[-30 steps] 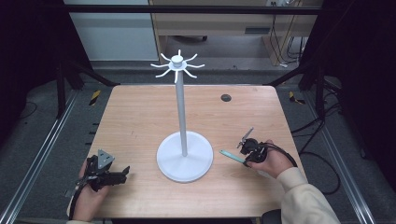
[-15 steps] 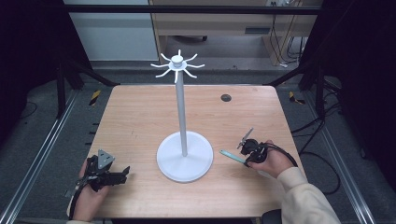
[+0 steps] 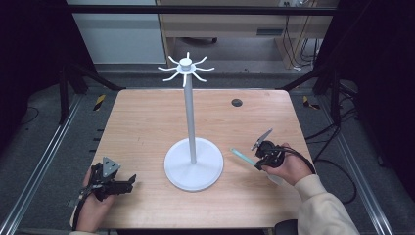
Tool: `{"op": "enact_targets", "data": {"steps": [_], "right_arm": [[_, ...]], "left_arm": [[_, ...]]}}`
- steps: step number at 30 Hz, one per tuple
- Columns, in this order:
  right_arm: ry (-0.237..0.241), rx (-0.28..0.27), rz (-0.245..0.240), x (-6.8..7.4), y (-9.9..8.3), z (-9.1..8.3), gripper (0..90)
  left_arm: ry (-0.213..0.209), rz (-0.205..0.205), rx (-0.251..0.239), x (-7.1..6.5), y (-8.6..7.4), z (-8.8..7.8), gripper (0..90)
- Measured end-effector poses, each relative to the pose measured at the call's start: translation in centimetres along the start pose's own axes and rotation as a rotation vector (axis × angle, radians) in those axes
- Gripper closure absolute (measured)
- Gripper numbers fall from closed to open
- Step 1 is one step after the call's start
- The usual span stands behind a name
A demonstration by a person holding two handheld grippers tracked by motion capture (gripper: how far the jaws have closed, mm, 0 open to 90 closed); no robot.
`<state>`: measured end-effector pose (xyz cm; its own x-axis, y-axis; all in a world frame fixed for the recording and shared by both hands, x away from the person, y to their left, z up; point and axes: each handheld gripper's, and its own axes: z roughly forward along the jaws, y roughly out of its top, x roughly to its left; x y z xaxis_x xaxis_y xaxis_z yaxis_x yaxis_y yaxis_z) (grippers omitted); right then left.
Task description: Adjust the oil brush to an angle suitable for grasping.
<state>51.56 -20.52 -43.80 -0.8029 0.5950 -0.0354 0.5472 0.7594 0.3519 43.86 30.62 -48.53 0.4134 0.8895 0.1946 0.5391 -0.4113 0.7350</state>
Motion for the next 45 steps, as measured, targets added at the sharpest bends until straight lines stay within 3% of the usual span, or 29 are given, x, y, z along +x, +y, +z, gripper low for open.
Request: {"op": "enact_targets", "data": {"steps": [11,22,27,34,45], "right_arm": [[-0.05,-0.261,0.028,0.2,3.3,-4.5,82.7],[-0.077,-0.434,0.112,-0.5,5.4,-5.9,82.6],[-0.09,-0.462,0.123,-0.3,5.4,-6.5,82.6],[-0.091,-0.539,0.164,-0.2,4.6,-7.0,82.6],[-0.099,-0.614,0.152,0.7,4.6,-8.5,82.6]], "left_arm": [[0.002,-0.018,-0.017,0.1,0.0,-0.2,2.5],[0.005,-0.028,-0.026,0.3,0.0,-0.2,2.5],[0.006,-0.027,-0.03,0.4,0.0,-0.3,2.5],[0.003,-0.024,-0.033,0.4,0.1,-0.3,2.5],[-0.003,-0.023,-0.035,0.3,0.2,-0.3,2.5]]}}
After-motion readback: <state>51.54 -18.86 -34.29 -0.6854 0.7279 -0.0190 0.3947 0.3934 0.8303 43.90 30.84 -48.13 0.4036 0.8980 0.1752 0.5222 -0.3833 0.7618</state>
